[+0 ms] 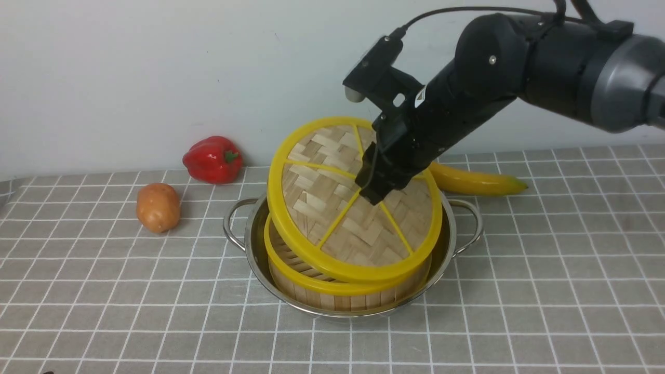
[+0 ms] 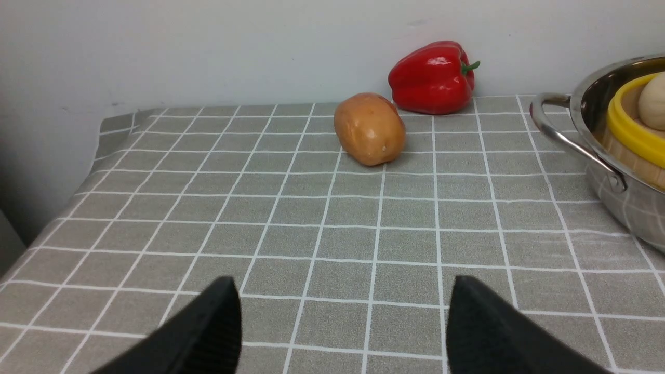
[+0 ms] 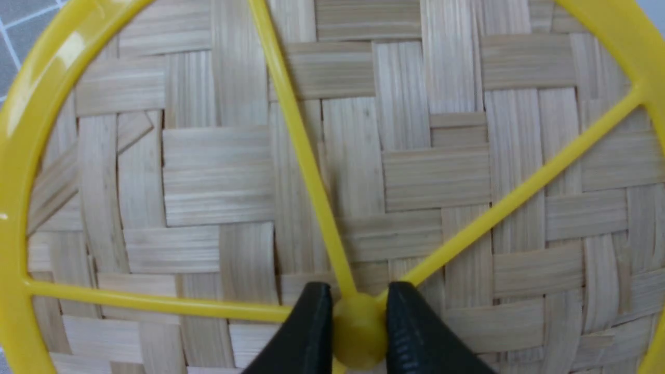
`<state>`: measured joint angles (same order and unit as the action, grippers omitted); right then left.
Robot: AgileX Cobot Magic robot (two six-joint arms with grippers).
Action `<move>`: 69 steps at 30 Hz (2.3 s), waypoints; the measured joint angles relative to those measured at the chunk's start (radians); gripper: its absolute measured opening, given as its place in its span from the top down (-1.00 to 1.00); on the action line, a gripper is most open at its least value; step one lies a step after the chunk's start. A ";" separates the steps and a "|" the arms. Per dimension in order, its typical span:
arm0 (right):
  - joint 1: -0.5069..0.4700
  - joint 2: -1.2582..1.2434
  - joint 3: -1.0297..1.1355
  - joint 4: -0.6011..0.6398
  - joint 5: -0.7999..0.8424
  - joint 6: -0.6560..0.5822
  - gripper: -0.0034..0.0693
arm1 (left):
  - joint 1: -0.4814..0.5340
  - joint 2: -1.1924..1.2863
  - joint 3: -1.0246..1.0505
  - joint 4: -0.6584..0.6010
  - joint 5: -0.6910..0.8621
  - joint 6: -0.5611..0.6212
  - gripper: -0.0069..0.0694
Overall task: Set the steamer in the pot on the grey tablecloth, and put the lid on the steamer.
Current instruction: 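Place the bamboo steamer lid onto the steamer basket in the pot with the right gripper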
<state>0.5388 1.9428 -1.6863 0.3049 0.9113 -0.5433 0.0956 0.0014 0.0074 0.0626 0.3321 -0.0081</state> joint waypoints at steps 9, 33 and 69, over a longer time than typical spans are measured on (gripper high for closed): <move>0.000 0.006 0.000 0.004 -0.029 -0.001 0.50 | 0.000 0.000 0.000 0.000 0.000 0.000 -0.47; 0.008 0.100 -0.008 0.068 -0.137 -0.045 0.50 | 0.000 0.000 0.000 0.000 0.000 0.000 -0.47; 0.033 0.059 -0.078 -0.049 0.034 0.068 0.50 | 0.000 0.000 0.000 0.000 0.000 0.000 -0.47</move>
<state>0.5722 2.0019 -1.7646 0.2554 0.9449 -0.4749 0.0956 0.0014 0.0074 0.0626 0.3321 -0.0081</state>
